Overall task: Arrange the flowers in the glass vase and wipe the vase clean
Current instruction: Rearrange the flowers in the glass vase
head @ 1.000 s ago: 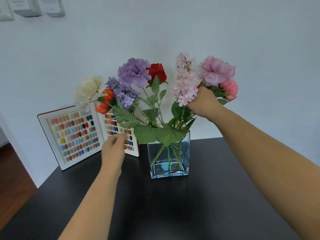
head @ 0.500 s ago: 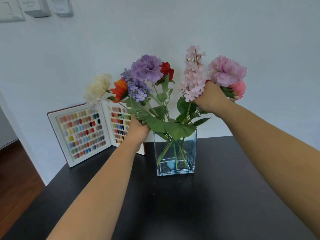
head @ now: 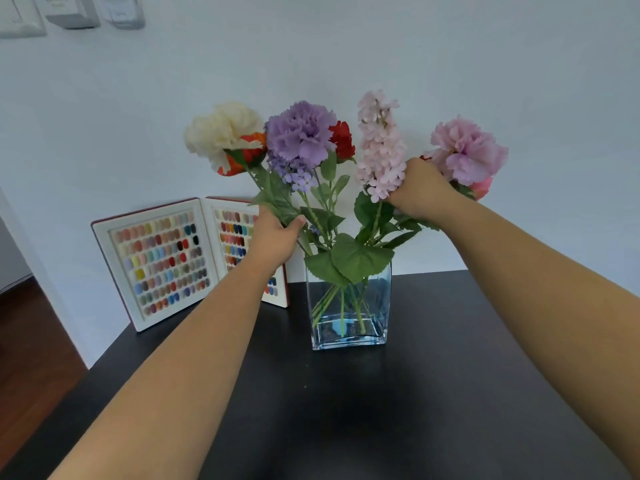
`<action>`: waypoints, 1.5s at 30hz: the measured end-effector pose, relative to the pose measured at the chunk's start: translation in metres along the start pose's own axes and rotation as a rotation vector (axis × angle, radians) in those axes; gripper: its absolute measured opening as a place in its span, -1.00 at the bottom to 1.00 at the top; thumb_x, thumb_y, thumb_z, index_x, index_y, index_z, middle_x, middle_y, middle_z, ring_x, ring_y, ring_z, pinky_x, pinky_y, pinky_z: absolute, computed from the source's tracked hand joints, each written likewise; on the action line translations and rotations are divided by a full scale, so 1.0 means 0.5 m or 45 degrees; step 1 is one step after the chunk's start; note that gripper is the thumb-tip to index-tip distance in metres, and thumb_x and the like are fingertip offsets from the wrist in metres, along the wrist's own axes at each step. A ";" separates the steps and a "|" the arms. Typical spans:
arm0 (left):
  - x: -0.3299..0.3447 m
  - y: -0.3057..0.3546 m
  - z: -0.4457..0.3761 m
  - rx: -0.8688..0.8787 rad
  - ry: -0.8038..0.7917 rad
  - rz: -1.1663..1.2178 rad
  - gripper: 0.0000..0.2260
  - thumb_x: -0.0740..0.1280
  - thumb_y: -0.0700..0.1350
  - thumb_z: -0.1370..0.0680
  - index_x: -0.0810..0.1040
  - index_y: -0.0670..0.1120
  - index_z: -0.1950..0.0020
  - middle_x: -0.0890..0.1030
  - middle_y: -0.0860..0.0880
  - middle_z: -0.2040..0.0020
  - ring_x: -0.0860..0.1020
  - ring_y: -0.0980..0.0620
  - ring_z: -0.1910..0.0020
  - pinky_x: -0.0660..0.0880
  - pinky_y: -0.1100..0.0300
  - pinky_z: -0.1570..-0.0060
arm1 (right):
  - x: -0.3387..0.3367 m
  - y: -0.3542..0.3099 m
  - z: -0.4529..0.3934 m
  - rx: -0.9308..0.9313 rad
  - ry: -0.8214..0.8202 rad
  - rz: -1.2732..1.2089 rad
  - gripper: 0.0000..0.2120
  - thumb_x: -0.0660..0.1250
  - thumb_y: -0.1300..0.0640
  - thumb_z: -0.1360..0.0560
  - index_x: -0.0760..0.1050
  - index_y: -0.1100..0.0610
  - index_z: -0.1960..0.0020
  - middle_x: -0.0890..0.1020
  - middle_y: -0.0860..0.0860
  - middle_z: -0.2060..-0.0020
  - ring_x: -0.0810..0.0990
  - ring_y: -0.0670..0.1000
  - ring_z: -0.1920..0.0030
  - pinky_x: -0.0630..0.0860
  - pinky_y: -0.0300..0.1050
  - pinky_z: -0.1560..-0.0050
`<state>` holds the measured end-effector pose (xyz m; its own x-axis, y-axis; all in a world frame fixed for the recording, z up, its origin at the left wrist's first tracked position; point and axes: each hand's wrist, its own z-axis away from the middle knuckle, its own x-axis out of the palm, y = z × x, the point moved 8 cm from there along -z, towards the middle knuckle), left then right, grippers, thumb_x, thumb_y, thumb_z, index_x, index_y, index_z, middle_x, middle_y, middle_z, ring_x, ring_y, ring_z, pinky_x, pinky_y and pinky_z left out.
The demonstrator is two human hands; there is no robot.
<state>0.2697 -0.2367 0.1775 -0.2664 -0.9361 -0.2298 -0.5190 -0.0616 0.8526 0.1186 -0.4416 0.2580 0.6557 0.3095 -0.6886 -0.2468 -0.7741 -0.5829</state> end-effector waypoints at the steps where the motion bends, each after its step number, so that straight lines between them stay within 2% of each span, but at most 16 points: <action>1: 0.000 0.010 -0.004 0.038 -0.007 -0.064 -0.61 0.38 -0.13 -0.55 0.38 -0.14 -0.34 0.58 0.00 -0.13 0.56 -0.03 -0.14 0.48 0.04 -0.24 | -0.008 -0.005 0.001 0.016 -0.007 0.010 -0.66 0.40 0.15 -0.45 0.46 0.30 -0.14 0.57 0.26 -0.05 0.55 0.27 -0.08 0.24 -0.29 0.39; 5: 0.004 0.056 -0.027 0.195 -0.078 -0.290 -0.55 0.37 -0.12 -0.56 0.32 -0.13 -0.40 0.52 0.05 -0.11 0.50 0.02 -0.13 0.36 0.21 -0.15 | -0.025 -0.021 0.007 0.024 -0.065 -0.113 -0.67 0.39 0.14 -0.47 0.47 0.30 -0.15 0.58 0.23 -0.06 0.56 0.25 -0.08 0.36 -0.26 0.33; 7: 0.011 0.076 -0.039 0.253 -0.139 -0.357 -0.50 0.37 -0.12 -0.56 0.26 -0.11 -0.45 0.53 0.01 -0.18 0.48 0.03 -0.15 0.35 0.21 -0.16 | -0.015 -0.039 0.020 0.015 -0.138 -0.041 -0.71 0.29 0.16 -0.56 0.47 0.27 -0.24 0.58 0.14 -0.12 0.56 0.19 -0.12 0.52 -0.19 0.13; 9: 0.017 0.088 -0.045 0.281 -0.183 -0.433 -0.47 0.38 -0.11 -0.56 0.24 -0.10 -0.46 0.54 -0.04 -0.23 0.47 0.02 -0.14 0.33 0.21 -0.13 | -0.006 -0.039 0.029 -0.043 -0.138 0.040 -0.70 0.26 0.18 -0.58 0.44 0.25 -0.28 0.58 0.12 -0.14 0.55 0.16 -0.13 0.52 -0.09 0.01; 11: 0.022 0.092 -0.046 0.293 -0.214 -0.467 -0.46 0.38 -0.09 -0.56 0.24 -0.10 -0.47 0.54 -0.02 -0.20 0.45 0.04 -0.11 0.32 0.20 -0.10 | -0.015 -0.021 0.021 -0.013 -0.072 -0.250 -0.65 0.39 0.12 -0.50 0.46 0.27 -0.21 0.59 0.13 -0.04 0.57 0.17 -0.09 0.49 -0.07 0.03; 15: 0.022 0.077 -0.037 0.258 -0.221 -0.445 -0.50 0.39 -0.07 -0.55 0.30 -0.11 -0.43 0.53 0.05 -0.11 0.51 0.01 -0.12 0.35 0.20 -0.08 | 0.000 0.003 0.025 -0.051 -0.202 -0.208 -0.63 0.51 -0.04 -0.40 0.63 0.28 0.05 0.70 0.12 0.28 0.69 0.13 0.23 0.65 0.02 0.09; 19: 0.013 0.039 -0.017 0.095 -0.144 -0.033 -0.38 0.46 -0.12 -0.50 0.18 -0.10 -0.42 0.59 -0.07 -0.18 0.60 -0.05 -0.15 0.52 0.03 -0.18 | -0.005 0.023 0.041 -0.039 -0.175 -0.160 -0.58 0.52 -0.21 -0.31 0.68 0.15 0.13 0.69 0.08 0.35 0.55 -0.02 0.43 0.61 0.03 0.16; 22: 0.000 0.004 0.005 -0.088 0.083 0.401 -0.36 0.50 -0.16 -0.46 0.14 -0.09 -0.34 0.59 -0.10 -0.16 0.63 -0.04 -0.11 0.56 -0.06 -0.18 | 0.000 0.020 0.053 -0.080 -0.105 -0.208 -0.47 0.53 -0.24 -0.26 0.61 0.06 -0.09 0.63 -0.06 0.25 0.56 -0.09 0.30 0.52 -0.11 0.21; 25: -0.001 -0.008 0.014 -0.103 0.179 0.415 -0.42 0.52 -0.16 -0.44 0.29 -0.13 -0.33 0.60 -0.09 -0.16 0.61 -0.03 -0.13 0.53 -0.07 -0.21 | 0.023 -0.004 0.066 -0.163 -0.115 -0.208 -0.29 0.55 -0.22 -0.25 0.47 0.03 -0.30 0.59 -0.06 0.16 0.58 -0.10 0.18 0.41 -0.21 0.26; 26: -0.001 -0.004 0.011 -0.083 0.168 0.329 -0.48 0.51 -0.16 -0.44 0.38 -0.14 -0.32 0.62 -0.08 -0.15 0.61 -0.03 -0.13 0.53 -0.06 -0.21 | 0.034 -0.010 0.070 -0.184 -0.129 -0.199 -0.33 0.55 -0.21 -0.25 0.47 -0.01 -0.28 0.58 -0.09 0.19 0.56 -0.16 0.20 0.37 -0.25 0.29; 28: -0.001 0.004 0.004 -0.062 0.126 0.155 -0.62 0.49 -0.15 -0.46 0.53 -0.16 -0.25 0.66 -0.10 -0.10 0.63 -0.06 -0.09 0.54 -0.07 -0.19 | 0.049 -0.019 0.075 -0.195 -0.113 -0.177 -0.57 0.56 -0.19 -0.25 0.44 -0.15 0.00 0.53 -0.16 0.29 0.50 -0.24 0.30 0.29 -0.30 0.37; 31: -0.008 0.020 -0.005 -0.022 0.088 0.006 -0.73 0.45 -0.17 -0.48 0.59 -0.19 -0.15 0.68 -0.12 -0.03 0.65 -0.10 -0.03 0.58 -0.04 -0.11 | 0.054 -0.027 0.081 -0.208 -0.013 -0.204 -0.61 0.56 -0.11 -0.29 0.31 -0.15 0.25 0.52 -0.14 0.36 0.47 -0.19 0.34 0.28 -0.28 0.40; 35: -0.001 0.045 -0.018 0.014 -0.049 -0.049 -0.81 0.41 -0.22 -0.52 0.58 -0.19 -0.12 0.70 -0.14 0.01 0.69 -0.04 0.09 0.63 0.09 0.03 | 0.060 -0.041 0.079 -0.288 0.043 -0.210 -0.84 0.45 0.11 -0.44 0.52 0.17 0.19 0.59 0.06 0.36 0.48 -0.07 0.36 0.37 -0.19 0.35; 38: 0.005 0.074 -0.034 -0.002 -0.263 0.059 -0.87 0.39 -0.28 -0.54 0.59 -0.14 -0.07 0.70 -0.13 -0.02 0.70 0.06 0.12 0.62 0.25 0.17 | 0.016 -0.032 0.053 -0.199 0.118 -0.304 -0.87 0.33 0.22 -0.51 0.50 0.09 0.20 0.61 0.00 0.37 0.57 -0.08 0.47 0.49 -0.26 0.44; 42: 0.003 0.112 -0.052 0.009 -0.496 0.205 -0.77 0.43 -0.30 -0.51 0.61 -0.08 -0.13 0.71 -0.06 -0.04 0.70 0.01 0.03 0.61 0.24 0.14 | -0.025 0.007 0.014 0.009 0.102 -0.581 -0.94 0.37 0.20 -0.53 0.58 0.17 0.11 0.65 0.04 0.38 0.59 -0.06 0.54 0.52 -0.27 0.51; 45: 0.031 0.085 -0.041 -0.064 -0.557 0.191 -0.82 0.41 -0.32 -0.51 0.60 -0.08 -0.03 0.73 0.03 0.14 0.70 0.10 0.14 0.60 0.27 0.17 | -0.014 0.026 0.011 0.079 0.091 -0.719 -0.92 0.37 0.23 -0.54 0.58 0.23 0.00 0.62 0.09 0.36 0.55 -0.05 0.50 0.55 -0.24 0.45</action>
<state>0.2600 -0.2609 0.2198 -0.6587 -0.7024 -0.2696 -0.4112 0.0361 0.9108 0.1070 -0.4508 0.2529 0.7443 0.6259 -0.2331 0.1158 -0.4647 -0.8779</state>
